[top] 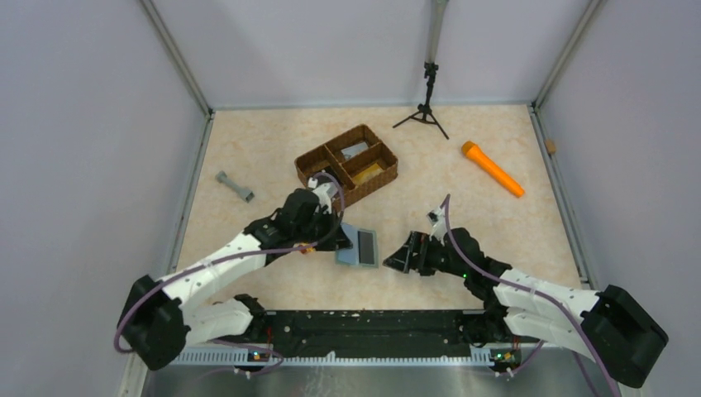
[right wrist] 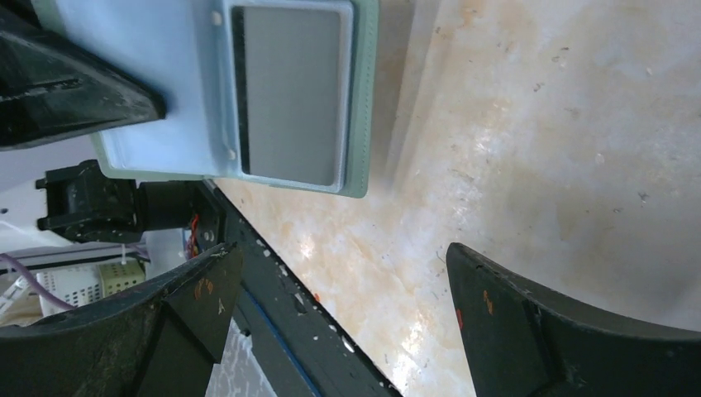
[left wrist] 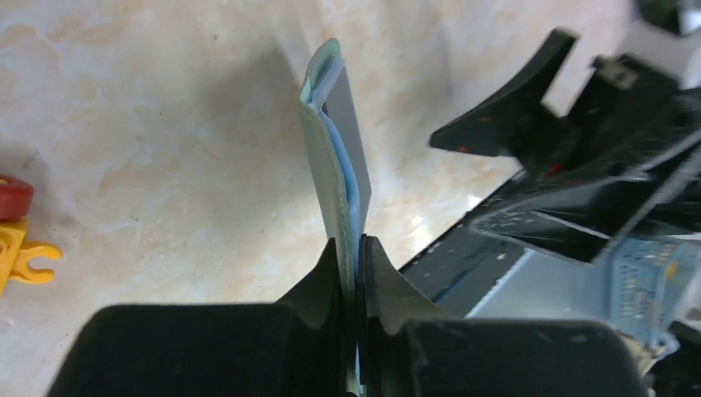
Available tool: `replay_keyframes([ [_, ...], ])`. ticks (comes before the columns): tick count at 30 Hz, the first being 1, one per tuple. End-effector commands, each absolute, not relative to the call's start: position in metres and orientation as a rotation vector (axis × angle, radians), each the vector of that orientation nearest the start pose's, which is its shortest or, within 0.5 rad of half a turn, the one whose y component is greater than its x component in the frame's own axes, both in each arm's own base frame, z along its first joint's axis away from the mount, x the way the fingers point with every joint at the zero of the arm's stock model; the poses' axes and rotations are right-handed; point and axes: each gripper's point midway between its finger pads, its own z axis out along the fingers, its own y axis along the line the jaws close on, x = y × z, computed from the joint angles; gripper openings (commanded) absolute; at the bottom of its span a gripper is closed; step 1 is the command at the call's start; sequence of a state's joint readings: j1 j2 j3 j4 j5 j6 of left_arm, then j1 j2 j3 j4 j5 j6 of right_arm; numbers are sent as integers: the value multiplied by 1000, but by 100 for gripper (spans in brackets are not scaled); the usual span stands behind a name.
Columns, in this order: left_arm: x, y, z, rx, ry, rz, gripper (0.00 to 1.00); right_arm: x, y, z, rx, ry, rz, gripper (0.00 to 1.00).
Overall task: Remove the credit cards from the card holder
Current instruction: Remove the credit card from the card holder.
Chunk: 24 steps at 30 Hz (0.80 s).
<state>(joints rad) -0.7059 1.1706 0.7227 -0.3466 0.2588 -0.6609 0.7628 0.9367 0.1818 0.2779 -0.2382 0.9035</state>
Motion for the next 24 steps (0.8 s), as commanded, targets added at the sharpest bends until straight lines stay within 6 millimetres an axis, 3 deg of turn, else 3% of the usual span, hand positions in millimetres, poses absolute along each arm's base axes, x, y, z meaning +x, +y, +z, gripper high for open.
replay_keyframes([
  [1, 198, -259, 173, 140, 2248, -1263, 0, 167, 262, 114, 3, 2125, 1337, 96],
  [10, 187, -259, 227, 163, 2017, -1591, 0, 172, 267, 188, 97, 1813, 1588, 97],
  [17, 178, -261, 252, 201, 1921, -1693, 0, 190, 263, 190, 188, 1860, 1482, 97],
  [20, 175, -262, 259, 214, 1882, -1737, 0, 192, 260, 201, 202, 1799, 1501, 97],
  [24, 169, -265, 265, 245, 1847, -1818, 0, 188, 263, 223, 192, 1722, 1583, 78],
])
